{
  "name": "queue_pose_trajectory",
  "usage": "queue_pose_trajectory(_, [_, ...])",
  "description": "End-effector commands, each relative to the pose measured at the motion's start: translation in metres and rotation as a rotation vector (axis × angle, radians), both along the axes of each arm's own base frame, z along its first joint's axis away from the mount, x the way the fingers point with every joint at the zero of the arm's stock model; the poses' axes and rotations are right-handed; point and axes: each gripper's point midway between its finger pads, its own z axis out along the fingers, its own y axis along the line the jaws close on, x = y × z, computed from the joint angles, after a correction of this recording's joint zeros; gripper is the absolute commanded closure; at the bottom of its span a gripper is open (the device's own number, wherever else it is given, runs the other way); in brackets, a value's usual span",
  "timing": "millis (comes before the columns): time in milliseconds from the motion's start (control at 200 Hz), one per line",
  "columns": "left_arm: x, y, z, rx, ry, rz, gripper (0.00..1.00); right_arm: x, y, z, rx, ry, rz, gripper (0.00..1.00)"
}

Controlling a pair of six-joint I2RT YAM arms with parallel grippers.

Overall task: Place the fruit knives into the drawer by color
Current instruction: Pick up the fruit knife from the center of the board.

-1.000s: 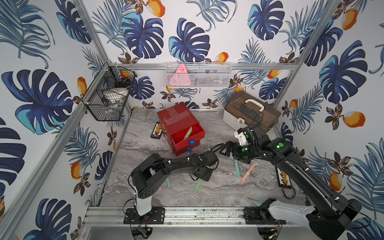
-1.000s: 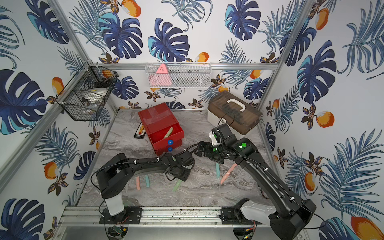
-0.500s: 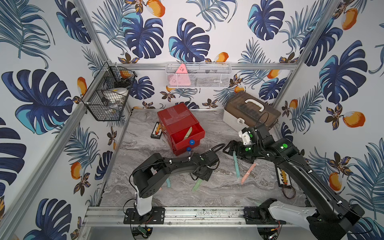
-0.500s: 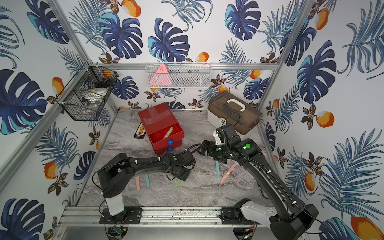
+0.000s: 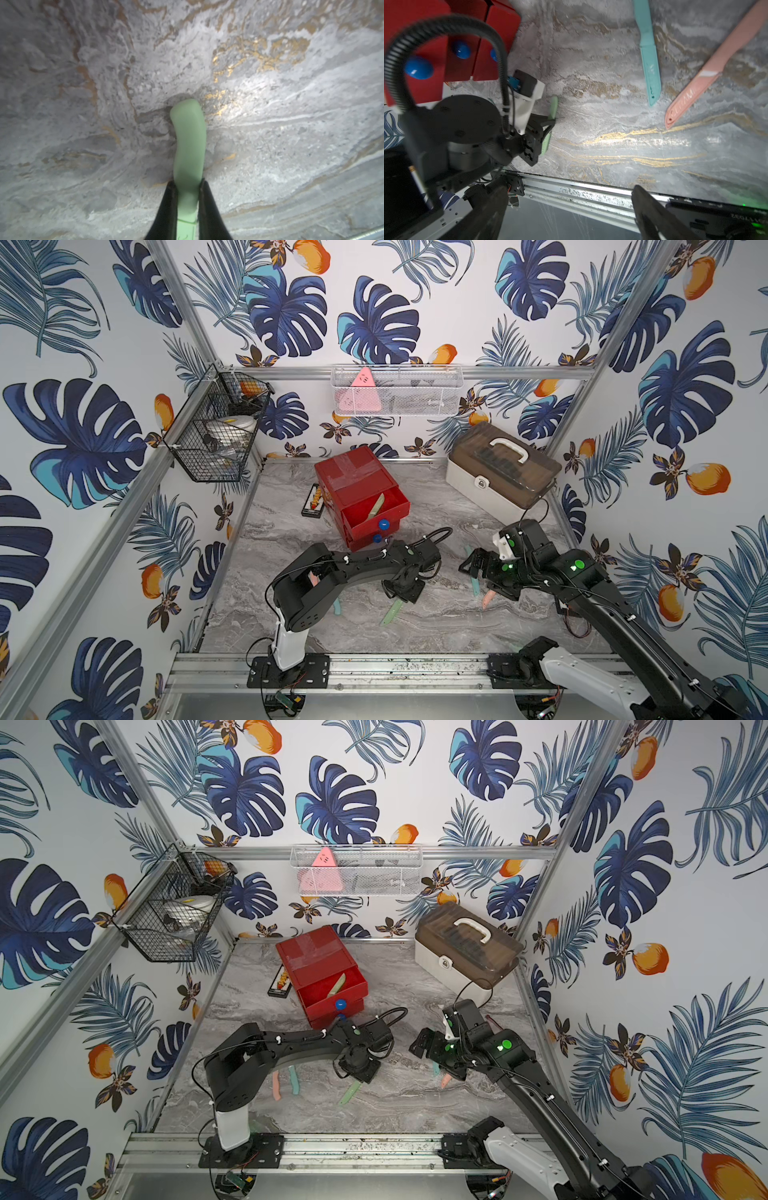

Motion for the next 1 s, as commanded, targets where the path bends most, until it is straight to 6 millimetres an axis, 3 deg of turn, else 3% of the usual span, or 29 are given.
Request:
queue_pose_trajectory(0, [-0.004,-0.003,0.01,-0.006,0.034,-0.017,0.95,-0.007,0.006,-0.009,0.099,0.038,-0.069,0.05])
queue_pose_trajectory(190, [0.003,-0.02,0.023,-0.058,0.025,-0.006,0.95,-0.023,0.008,-0.035,0.213,0.085,-0.145,0.08])
queue_pose_trajectory(455, [0.013,-0.044,0.038,-0.135,0.021,0.014,0.95,-0.026,0.012,-0.047,0.296,0.101,-0.197,0.15])
queue_pose_trajectory(851, [0.035,-0.095,0.083,-0.286,0.019,0.048,0.95,-0.005,0.029,-0.058,0.375,0.091,-0.238,0.3])
queue_pose_trajectory(996, [0.038,-0.108,0.099,-0.337,0.034,0.062,0.95,0.008,0.041,-0.05,0.36,0.052,-0.207,0.35])
